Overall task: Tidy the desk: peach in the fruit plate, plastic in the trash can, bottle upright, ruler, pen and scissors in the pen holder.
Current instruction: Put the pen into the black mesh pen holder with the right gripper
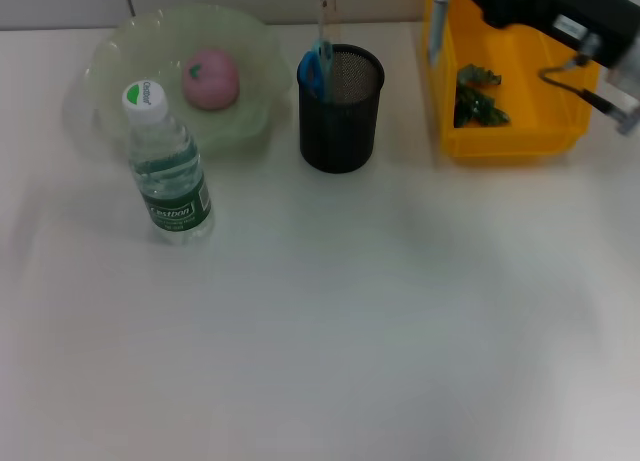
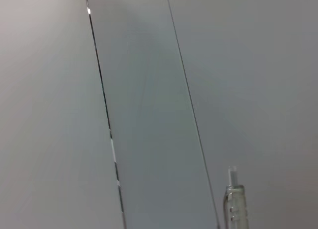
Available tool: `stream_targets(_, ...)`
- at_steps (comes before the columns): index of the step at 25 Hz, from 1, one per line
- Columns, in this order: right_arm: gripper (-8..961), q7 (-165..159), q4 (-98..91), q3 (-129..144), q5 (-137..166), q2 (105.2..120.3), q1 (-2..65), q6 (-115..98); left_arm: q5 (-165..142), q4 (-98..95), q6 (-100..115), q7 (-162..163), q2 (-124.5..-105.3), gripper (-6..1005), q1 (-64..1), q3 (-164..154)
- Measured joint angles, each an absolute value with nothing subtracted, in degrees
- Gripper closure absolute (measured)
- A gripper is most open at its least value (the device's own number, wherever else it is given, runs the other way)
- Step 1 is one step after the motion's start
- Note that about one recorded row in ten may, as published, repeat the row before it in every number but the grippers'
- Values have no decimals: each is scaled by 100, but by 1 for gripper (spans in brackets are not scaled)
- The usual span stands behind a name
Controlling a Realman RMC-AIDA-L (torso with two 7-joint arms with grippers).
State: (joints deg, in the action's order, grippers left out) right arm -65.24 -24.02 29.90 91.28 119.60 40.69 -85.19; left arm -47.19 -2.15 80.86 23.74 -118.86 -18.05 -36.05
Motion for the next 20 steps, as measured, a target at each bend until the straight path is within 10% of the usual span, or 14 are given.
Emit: stream_targets(20, 814, -5319, -684, 3375, 8755, 11982, 5396, -5939, -4728, 96, 8015, 2681, -11900, 180, -1929, -4234)
